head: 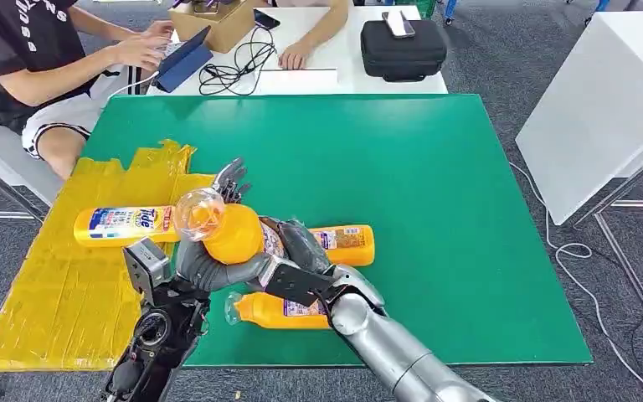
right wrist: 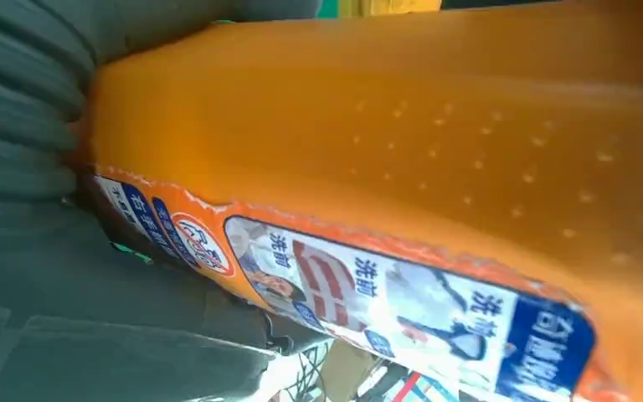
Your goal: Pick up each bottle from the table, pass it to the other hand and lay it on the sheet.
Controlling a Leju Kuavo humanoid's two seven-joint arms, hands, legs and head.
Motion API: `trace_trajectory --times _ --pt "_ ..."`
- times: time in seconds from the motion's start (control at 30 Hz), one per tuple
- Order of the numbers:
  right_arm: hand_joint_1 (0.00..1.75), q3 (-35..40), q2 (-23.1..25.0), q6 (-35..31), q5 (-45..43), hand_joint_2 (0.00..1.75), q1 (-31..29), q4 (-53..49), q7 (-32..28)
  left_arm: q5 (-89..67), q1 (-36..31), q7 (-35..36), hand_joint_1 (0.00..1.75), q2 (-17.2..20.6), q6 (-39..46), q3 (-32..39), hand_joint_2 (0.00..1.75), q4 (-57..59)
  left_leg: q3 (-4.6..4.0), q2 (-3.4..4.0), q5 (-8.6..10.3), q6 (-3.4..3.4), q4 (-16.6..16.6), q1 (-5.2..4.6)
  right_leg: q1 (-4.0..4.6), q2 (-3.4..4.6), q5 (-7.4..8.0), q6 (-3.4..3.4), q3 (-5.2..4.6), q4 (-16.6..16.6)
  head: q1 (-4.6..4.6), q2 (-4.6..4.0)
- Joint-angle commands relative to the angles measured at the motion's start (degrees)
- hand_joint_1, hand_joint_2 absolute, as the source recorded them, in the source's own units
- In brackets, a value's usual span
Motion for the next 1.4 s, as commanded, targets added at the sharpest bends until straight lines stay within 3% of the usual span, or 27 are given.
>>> trace_trajectory --times 0.03,0.5,0.53,0.57,0.6,0.63,0.77,1.4 --pt "1.75 6.61 -2.02 1.42 1.31 1.75 0.01 -0.34 -0.43 -0.02 -3.88 0.59 0.0 0.34 0.27 -0.35 1.75 3.32 0.13 -0.09 -0.04 -0.05 -0.04 0.05 0.06 -0.14 -0.05 0.02 0.19 -0.08 0.0 0.0" --pt "1.75 9.36 -3.54 1.29 3.7 1.75 1.5 -5.19 0.11 -0.17 -2.23 0.78 0.0 -0.06 0.65 1.43 1.75 1.07 0.3 -0.09 -0.17 -0.07 0.02 0.12 0.15 -0.19 -0.16 0.05 0.41 -0.1 0.0 0.0" --pt "1.75 9.19 -3.61 1.29 3.52 1.75 1.22 -5.25 0.19 -0.19 -2.1 0.82 0.16 0.01 0.67 1.43 1.75 0.94 0.18 -0.09 -0.09 -0.05 -0.01 0.08 0.09 -0.17 -0.1 0.03 0.26 -0.08 0.0 0.0" --pt "1.75 9.1 -3.74 1.28 3.27 1.75 1.02 -5.38 0.24 -0.33 -1.92 0.95 1.48 0.12 0.83 1.39 1.75 0.73 0.23 -0.07 -0.13 -0.07 0.01 0.11 0.13 -0.15 -0.11 0.04 0.33 -0.09 0.0 0.0" --pt "1.75 8.86 -3.89 1.05 2.94 1.75 1.05 -5.7 0.21 -0.35 -1.81 0.97 1.69 0.25 0.83 1.34 1.75 0.6 0.29 -0.06 -0.15 -0.08 0.01 0.11 0.12 -0.16 -0.13 0.04 0.39 -0.09 0.0 0.0" --pt "1.75 8.6 -4.21 0.85 2.67 1.75 1.13 -6.27 0.17 -0.34 -1.65 0.97 1.75 0.44 0.75 1.31 1.75 0.45 0.38 -0.06 -0.18 -0.09 0.0 0.13 0.14 -0.17 -0.15 0.05 0.49 -0.12 0.0 0.0" --pt "1.75 5.25 -6.93 -2.2 1.66 1.75 3.44 -11.05 0.29 -0.07 -1.42 0.75 1.75 0.64 0.66 1.64 1.75 0.93 0.21 -0.13 -0.07 -0.06 -0.05 0.07 0.09 -0.2 -0.09 0.04 0.3 -0.12 0.0 0.0" --pt "1.75 0.61 -8.82 -3.23 1.38 1.75 5.31 -15.78 0.35 1.34 -3.18 0.22 1.75 1.19 0.63 2.33 1.75 3.07 0.12 -0.09 -0.02 -0.04 -0.05 0.02 0.04 -0.13 -0.04 0.03 0.15 -0.06 0.0 0.0"
